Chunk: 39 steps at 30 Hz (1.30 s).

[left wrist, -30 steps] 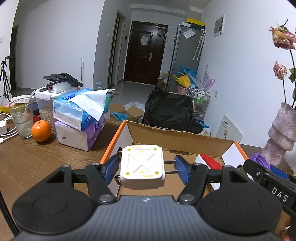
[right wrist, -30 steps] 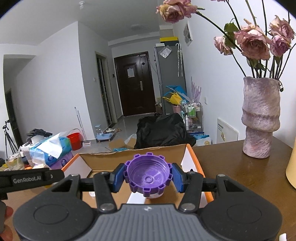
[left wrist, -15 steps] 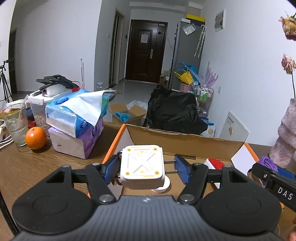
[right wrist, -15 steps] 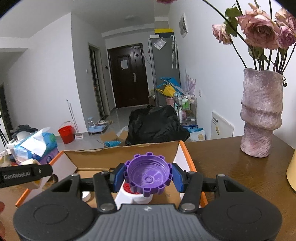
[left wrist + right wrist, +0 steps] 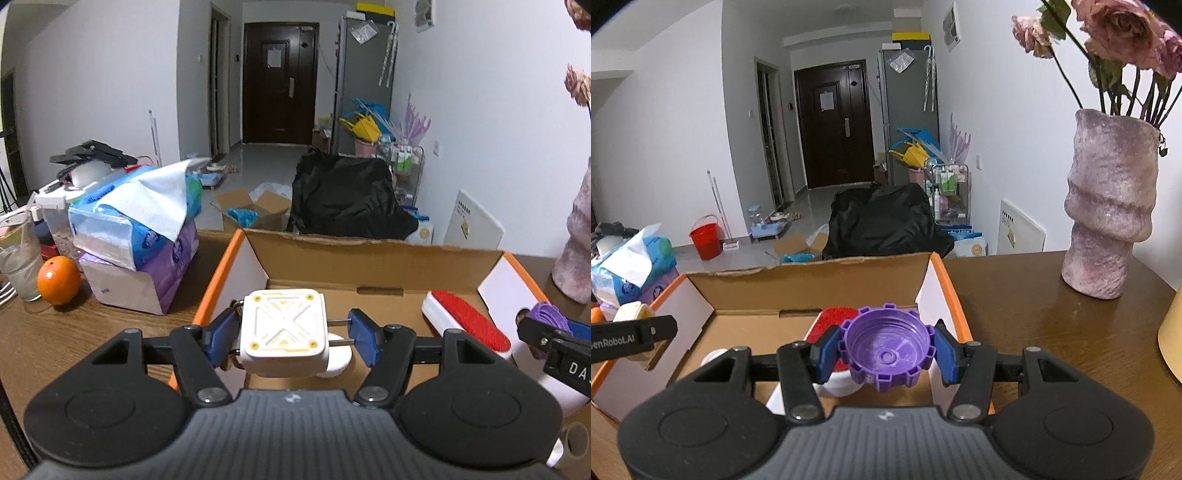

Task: Organize rigid objects
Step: 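Open both grippers to drop the purple cap and plug adapter into the box, then withdraw both grippers from the box back over the table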

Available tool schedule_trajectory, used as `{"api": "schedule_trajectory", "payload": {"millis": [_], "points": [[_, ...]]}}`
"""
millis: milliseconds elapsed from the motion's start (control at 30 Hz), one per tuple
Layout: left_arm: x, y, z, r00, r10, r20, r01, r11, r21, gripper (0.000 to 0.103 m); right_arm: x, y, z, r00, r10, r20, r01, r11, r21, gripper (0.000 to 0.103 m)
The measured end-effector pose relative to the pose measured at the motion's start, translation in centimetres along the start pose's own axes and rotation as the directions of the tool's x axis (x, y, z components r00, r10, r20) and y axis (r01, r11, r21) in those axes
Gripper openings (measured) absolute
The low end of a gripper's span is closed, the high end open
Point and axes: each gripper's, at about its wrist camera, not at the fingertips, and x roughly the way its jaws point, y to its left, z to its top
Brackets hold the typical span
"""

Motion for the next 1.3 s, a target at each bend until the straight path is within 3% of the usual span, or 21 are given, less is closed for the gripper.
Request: {"api": "schedule_trajectory", "payload": {"millis": [67, 133, 167, 200, 333, 733, 1300], "points": [[0.1, 0.0, -0.1, 1.0, -0.003, -0.01, 0.003, 1.0, 0.004, 0.07, 0.2, -0.1, -0.1, 1.0, 0.011, -0.016, -0.01, 1.0, 0.004, 0.053], [-0.2, 0.0, -0.2, 1.0, 0.0, 0.0, 0.0, 1.0, 0.007, 0.083, 0.3, -0.1, -0.2, 1.0, 0.012, -0.025, -0.012, 1.0, 0.006, 0.069], [-0.3, 0.0, -0.2, 1.0, 0.006, 0.004, -0.006, 1.0, 0.007, 0.094, 0.1, -0.1, -0.2, 1.0, 0.008, -0.018, -0.008, 1.0, 0.008, 0.082], [-0.5, -0.1, -0.2, 1.0, 0.017, 0.009, -0.017, 1.0, 0.005, 0.103, -0.1, -0.2, -0.2, 1.0, 0.003, -0.007, -0.003, 1.0, 0.012, 0.09], [-0.7, 0.1, -0.1, 0.999, 0.03, 0.013, -0.03, 1.0, -0.002, 0.103, -0.6, -0.4, 0.1, 1.0, 0.003, 0.01, -0.003, 1.0, 0.031, 0.103], [-1.0, 0.3, 0.0, 0.999, 0.041, 0.014, -0.041, 0.999, -0.012, 0.103, -1.5, -0.2, 0.4, 0.999, 0.005, 0.037, -0.006, 1.0, 0.029, 0.103], [-4.6, 0.5, -0.9, 0.997, 0.048, 0.058, -0.048, 0.999, 0.003, 0.103, -5.3, 0.1, 0.0, 0.994, 0.02, 0.104, -0.021, 1.0, 0.005, 0.103]]}}
